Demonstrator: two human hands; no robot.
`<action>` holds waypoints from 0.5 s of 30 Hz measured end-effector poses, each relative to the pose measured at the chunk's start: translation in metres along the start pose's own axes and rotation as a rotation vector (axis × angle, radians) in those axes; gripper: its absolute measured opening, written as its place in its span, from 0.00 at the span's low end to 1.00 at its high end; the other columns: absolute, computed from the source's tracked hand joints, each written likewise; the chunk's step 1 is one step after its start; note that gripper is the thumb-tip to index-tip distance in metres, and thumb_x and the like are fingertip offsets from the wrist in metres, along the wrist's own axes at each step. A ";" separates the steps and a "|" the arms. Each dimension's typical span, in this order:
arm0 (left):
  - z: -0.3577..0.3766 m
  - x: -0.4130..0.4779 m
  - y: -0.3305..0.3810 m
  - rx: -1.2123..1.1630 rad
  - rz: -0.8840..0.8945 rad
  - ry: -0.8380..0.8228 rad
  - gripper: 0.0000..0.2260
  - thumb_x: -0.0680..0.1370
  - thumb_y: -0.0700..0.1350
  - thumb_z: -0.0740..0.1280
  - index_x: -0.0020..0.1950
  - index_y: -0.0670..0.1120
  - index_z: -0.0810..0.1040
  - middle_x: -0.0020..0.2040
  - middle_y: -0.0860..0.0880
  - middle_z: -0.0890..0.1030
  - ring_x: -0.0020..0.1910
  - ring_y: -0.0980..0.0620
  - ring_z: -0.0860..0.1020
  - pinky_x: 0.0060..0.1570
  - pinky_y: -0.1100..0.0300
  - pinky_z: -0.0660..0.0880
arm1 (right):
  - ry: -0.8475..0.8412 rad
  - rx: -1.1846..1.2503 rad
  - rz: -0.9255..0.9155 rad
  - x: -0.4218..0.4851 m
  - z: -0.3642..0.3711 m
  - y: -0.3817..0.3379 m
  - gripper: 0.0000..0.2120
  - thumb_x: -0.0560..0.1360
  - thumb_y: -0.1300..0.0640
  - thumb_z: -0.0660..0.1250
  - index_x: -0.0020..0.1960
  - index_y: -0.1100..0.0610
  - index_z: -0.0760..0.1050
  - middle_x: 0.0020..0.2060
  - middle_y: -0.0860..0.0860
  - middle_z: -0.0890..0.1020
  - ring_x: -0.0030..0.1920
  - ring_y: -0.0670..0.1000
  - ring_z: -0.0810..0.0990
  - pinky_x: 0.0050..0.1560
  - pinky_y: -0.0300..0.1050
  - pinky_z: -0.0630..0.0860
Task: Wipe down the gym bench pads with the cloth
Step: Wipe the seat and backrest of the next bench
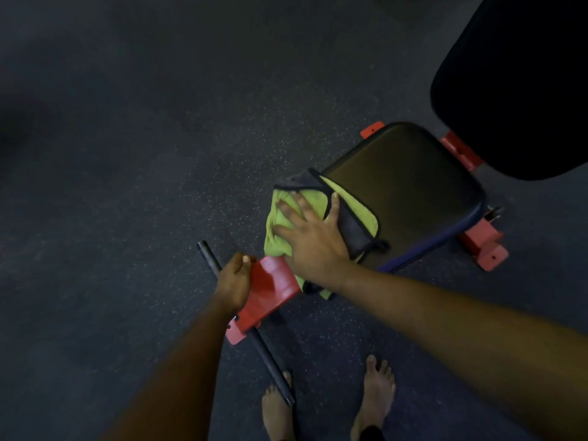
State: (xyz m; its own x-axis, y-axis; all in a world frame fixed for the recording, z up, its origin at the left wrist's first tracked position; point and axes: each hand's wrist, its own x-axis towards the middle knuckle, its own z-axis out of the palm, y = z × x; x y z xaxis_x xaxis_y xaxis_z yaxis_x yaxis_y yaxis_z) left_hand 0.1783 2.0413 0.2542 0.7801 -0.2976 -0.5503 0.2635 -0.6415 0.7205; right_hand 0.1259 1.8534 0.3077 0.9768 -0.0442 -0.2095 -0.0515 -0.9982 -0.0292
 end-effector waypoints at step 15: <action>-0.006 -0.004 0.019 0.367 0.123 -0.128 0.12 0.86 0.49 0.51 0.51 0.45 0.71 0.42 0.48 0.75 0.40 0.51 0.73 0.38 0.58 0.64 | 0.211 0.312 0.641 -0.112 0.050 -0.048 0.44 0.69 0.54 0.74 0.78 0.34 0.59 0.83 0.46 0.44 0.82 0.57 0.45 0.67 0.80 0.58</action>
State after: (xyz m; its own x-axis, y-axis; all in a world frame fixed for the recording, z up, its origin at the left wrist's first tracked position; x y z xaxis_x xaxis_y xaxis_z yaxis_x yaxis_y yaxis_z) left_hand 0.1834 2.0343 0.2727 0.7103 -0.4588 -0.5339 -0.0656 -0.7983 0.5987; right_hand 0.0082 1.9082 0.2834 0.7531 -0.6520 -0.0879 -0.6505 -0.7181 -0.2474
